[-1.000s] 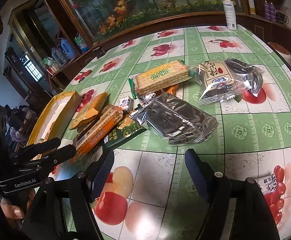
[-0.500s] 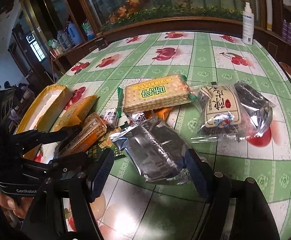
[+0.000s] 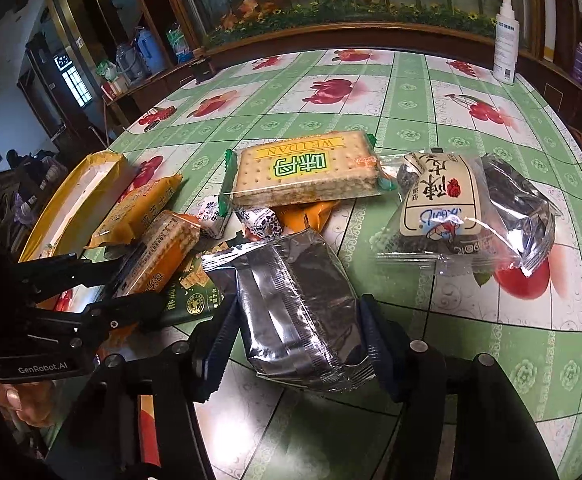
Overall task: Organize snacks
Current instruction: 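Grasp the brown barcoded biscuit pack with the left tool while the right tool grasps the silver foil bag, then carry both packs into the yellow tray and open both tools to release them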
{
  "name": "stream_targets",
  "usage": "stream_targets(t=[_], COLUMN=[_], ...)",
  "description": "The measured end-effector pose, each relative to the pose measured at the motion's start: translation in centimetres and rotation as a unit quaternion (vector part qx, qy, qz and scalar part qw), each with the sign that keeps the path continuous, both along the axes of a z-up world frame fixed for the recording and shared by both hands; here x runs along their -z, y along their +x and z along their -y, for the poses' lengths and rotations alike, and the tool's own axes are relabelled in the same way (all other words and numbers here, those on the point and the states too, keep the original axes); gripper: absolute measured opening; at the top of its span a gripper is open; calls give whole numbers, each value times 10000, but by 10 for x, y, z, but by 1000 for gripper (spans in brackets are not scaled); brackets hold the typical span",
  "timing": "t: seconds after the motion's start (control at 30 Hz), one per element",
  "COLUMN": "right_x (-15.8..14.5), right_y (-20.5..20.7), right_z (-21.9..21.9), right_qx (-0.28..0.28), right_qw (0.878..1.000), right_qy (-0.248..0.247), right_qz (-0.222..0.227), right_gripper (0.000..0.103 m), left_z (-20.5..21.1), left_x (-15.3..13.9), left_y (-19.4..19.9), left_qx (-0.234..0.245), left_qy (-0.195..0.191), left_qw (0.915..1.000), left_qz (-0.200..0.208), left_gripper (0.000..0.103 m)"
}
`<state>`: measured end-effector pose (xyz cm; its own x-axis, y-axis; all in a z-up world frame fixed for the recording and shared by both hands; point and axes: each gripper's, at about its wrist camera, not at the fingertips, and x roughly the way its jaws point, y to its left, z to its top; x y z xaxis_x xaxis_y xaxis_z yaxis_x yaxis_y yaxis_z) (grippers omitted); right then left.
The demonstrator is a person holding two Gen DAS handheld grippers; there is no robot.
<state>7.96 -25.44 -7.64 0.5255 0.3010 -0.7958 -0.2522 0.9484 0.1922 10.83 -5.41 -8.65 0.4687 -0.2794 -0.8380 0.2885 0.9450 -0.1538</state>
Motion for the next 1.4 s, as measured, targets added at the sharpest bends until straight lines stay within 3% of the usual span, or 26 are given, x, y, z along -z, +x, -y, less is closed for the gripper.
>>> stream_targets(t=[0.3, 0.33, 0.37, 0.57, 0.7, 0.73, 0.8, 0.83, 0.87, 1.0, 1.1, 1.13, 1.23, 1.4], right_x=[-6, -9, -11, -27, -34, -34, -35, -35, -34, -34, -33, -32, -33, -38], right_y=[-29, -34, -39, -60, -68, -69, -71, -72, -73, -77, -78, -78, -80, -84], right_z=[2, 1, 0, -13, -21, -23, -25, -25, -25, -24, -21, -19, -16, -17], right_qx=[103, 118, 126, 37, -14, -22, -34, -36, -22, 28, 80, 108, 142, 163], right_qw=[9997, 9996, 9995, 9989, 9985, 9986, 9985, 9985, 9985, 9986, 9986, 9986, 9985, 9979], right_qy=[229, 268, 286, 365, 392, 393, 420, 434, 444, 430, 432, 432, 470, 542], right_qz=[28, 62, 94, 286, 370, 359, 346, 327, 321, 314, 279, 270, 262, 313], right_gripper=[61, 61, 61, 61, 61, 61, 61, 61, 61, 61, 61, 61, 61, 61], left_z=[-12, -13, -14, -24, -20, -15, -3, 2, 6, 18, 24, 21, 5, -17], left_x=[-17, -21, -26, -48, -40, -37, -30, -28, -26, -13, 6, 7, 5, -19], left_y=[-37, -41, -45, -67, -63, -63, -58, -55, -52, -38, -31, -32, -35, -58], left_qx=[-231, -271, -309, -597, -418, -333, -196, -220, -256, -214, -271, -313, -543, -1109], left_qy=[-79, -64, -61, 144, 378, 511, 799, 937, 1021, 977, 1212, 1118, 731, 970], left_qw=[9994, 9991, 9988, 9946, 9960, 9958, 9943, 9929, 9918, 9937, 9918, 9926, 9955, 9861], left_qz=[247, 304, 384, 841, 687, 676, 674, 695, 724, 500, 291, 359, 277, 769], left_gripper=[51, 50, 39, 36, 36, 37, 51, 66, 73, 74, 74, 73, 52, 52])
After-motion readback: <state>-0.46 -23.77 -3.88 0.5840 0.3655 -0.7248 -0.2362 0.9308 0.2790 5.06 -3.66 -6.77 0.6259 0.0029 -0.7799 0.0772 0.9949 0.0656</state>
